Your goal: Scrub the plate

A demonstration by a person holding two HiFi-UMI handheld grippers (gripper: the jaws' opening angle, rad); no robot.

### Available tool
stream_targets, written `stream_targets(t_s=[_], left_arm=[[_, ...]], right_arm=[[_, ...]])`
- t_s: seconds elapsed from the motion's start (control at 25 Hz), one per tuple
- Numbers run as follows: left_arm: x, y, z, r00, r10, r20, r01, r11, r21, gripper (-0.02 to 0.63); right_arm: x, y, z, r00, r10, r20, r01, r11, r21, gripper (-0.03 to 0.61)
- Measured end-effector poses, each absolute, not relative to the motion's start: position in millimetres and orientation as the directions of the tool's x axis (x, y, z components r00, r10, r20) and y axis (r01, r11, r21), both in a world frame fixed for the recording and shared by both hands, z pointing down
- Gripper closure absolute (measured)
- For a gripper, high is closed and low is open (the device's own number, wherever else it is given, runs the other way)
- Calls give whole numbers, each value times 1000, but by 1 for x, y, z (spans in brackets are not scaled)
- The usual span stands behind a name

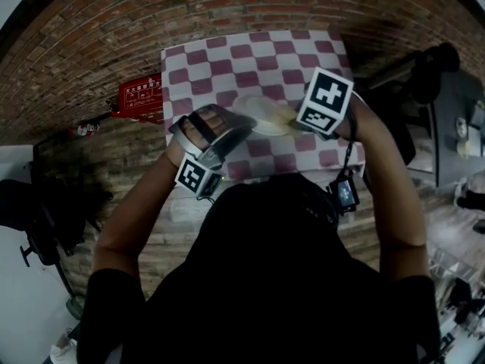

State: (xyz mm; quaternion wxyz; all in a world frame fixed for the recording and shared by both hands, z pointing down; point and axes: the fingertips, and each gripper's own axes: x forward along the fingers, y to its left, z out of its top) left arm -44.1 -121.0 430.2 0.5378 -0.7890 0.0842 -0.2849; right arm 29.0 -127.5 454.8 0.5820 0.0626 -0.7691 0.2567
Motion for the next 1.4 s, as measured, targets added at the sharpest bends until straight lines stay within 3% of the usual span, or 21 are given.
stream_targets(t_s=[0.36, 0.8, 1.16, 1.4], left_arm=[[-28, -100, 411, 862, -385, 329, 187, -361, -913, 591], [-2, -82, 405, 891, -313, 328, 212, -353, -911, 589], [-16, -104, 427, 851, -371, 372, 215, -401, -891, 589], [-28, -110, 435, 830, -414, 375, 171, -450, -877, 591]], right_arm=[[60, -158, 488, -247, 198, 949, -502, 811, -300, 528], [11, -189, 483, -270, 139, 953, -455, 854, -253, 528], [-28, -156, 433, -370, 176, 912, -354, 881, -313, 528], [-7, -135, 433, -400, 182, 899, -419, 836, -355, 528]])
